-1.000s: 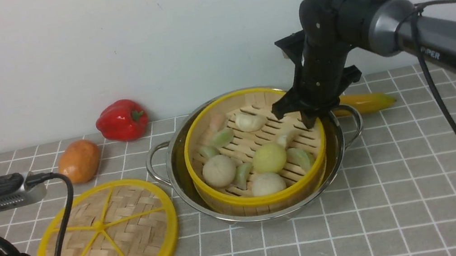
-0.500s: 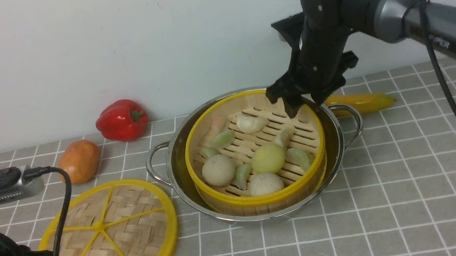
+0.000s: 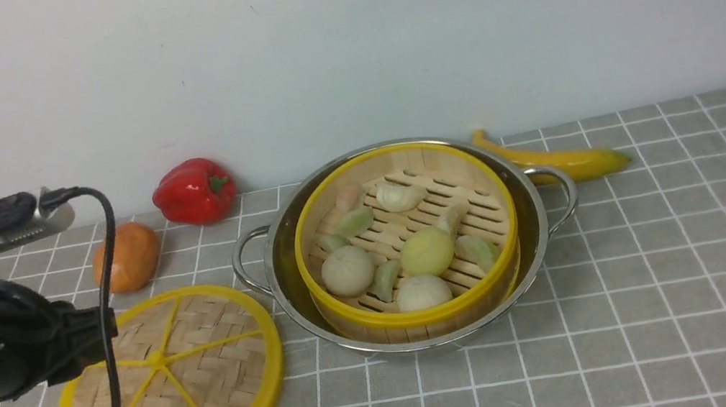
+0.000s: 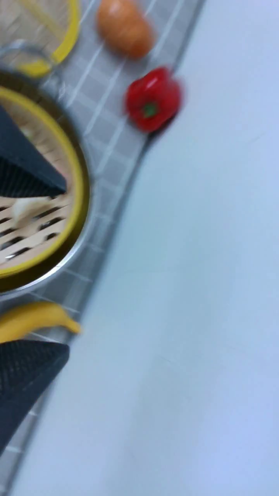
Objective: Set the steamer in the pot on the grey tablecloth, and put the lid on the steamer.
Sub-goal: 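Grasp the bamboo steamer lid lying on the table by its centre knob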
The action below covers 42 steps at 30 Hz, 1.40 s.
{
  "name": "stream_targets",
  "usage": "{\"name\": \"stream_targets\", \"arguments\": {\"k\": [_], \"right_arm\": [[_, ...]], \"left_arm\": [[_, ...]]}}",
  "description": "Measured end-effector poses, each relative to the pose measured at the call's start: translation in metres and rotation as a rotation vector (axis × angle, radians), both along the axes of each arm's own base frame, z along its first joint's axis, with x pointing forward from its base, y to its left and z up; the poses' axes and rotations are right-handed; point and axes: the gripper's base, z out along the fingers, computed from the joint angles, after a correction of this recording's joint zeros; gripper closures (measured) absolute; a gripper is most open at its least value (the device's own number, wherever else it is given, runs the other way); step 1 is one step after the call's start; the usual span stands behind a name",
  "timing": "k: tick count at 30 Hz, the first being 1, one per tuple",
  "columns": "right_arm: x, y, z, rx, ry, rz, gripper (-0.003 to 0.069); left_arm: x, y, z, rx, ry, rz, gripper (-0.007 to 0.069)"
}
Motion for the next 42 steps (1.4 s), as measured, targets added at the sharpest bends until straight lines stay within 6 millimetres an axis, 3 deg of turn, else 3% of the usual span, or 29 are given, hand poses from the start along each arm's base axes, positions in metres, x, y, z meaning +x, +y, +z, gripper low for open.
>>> {"name": "stream_targets", "arguments": {"k": [1,3,4,6,7,8,9,10,11,12,13,14,15,18,19,21,25,31,42], "right_arm": [[-0.034,-0.014,0.037,0.043,-0.087,0.006,0.0177],[-0.068,-0.028,0.067,0.082,-0.171,0.013,0.0177],[-0.109,-0.046,0.096,0.121,-0.258,0.026,0.0177],[-0.164,-0.068,0.123,0.173,-0.353,0.047,0.0177],[-0.169,-0.070,0.124,0.174,-0.361,0.047,0.0177],[-0.204,-0.083,0.132,0.197,-0.400,0.069,0.0177],[-0.209,-0.085,0.134,0.203,-0.411,0.071,0.0177],[-0.244,-0.098,0.134,0.221,-0.435,0.092,0.0177],[-0.249,-0.100,0.136,0.226,-0.445,0.093,0.0177],[-0.277,-0.112,0.132,0.239,-0.460,0.101,0.0177],[-0.278,-0.112,0.129,0.238,-0.453,0.102,0.0177],[-0.309,-0.125,0.124,0.249,-0.479,0.104,0.0177],[-0.307,-0.125,0.122,0.245,-0.471,0.104,0.0177],[-0.352,-0.145,0.105,0.255,-0.506,0.102,0.0177],[-0.352,-0.145,0.103,0.254,-0.501,0.101,0.0177],[-0.372,-0.154,0.091,0.271,-0.503,0.097,0.0177],[-0.382,-0.158,0.083,0.305,-0.489,0.086,0.0177],[-0.382,-0.158,0.081,0.319,-0.480,0.081,0.0177],[-0.381,-0.158,0.081,0.317,-0.477,0.081,0.0177]], "left_arm": [[0.010,0.001,-0.007,-0.008,0.026,0.001,0.0382],[0.020,0.002,-0.012,-0.008,0.045,-0.002,0.0382],[0.032,0.004,-0.018,-0.011,0.061,-0.002,0.0382],[0.045,0.005,-0.026,-0.018,0.090,-0.001,0.0382],[0.045,0.005,-0.025,-0.018,0.087,-0.002,0.0382],[0.056,0.006,-0.034,-0.028,0.116,0.000,0.0382],[0.056,0.006,-0.034,-0.029,0.113,0.000,0.0382],[0.064,0.006,-0.042,-0.044,0.145,0.000,0.0382],[0.065,0.006,-0.043,-0.043,0.148,-0.003,0.0382],[0.070,0.005,-0.050,-0.046,0.169,-0.009,0.0382],[0.071,0.005,-0.052,-0.046,0.175,-0.011,0.0382],[0.075,0.003,-0.058,-0.044,0.192,-0.025,0.0382],[0.075,0.003,-0.058,-0.044,0.191,-0.027,0.0382],[0.079,-0.007,-0.072,-0.036,0.228,-0.071,0.0382],[0.079,-0.008,-0.073,-0.036,0.232,-0.074,0.0382],[0.082,-0.018,-0.081,-0.016,0.246,-0.116,0.0382],[0.084,-0.026,-0.088,0.025,0.251,-0.154,0.0382],[0.083,-0.023,-0.089,0.057,0.263,-0.136,0.0398],[0.084,-0.023,-0.088,0.081,0.264,-0.140,0.0501]]}}
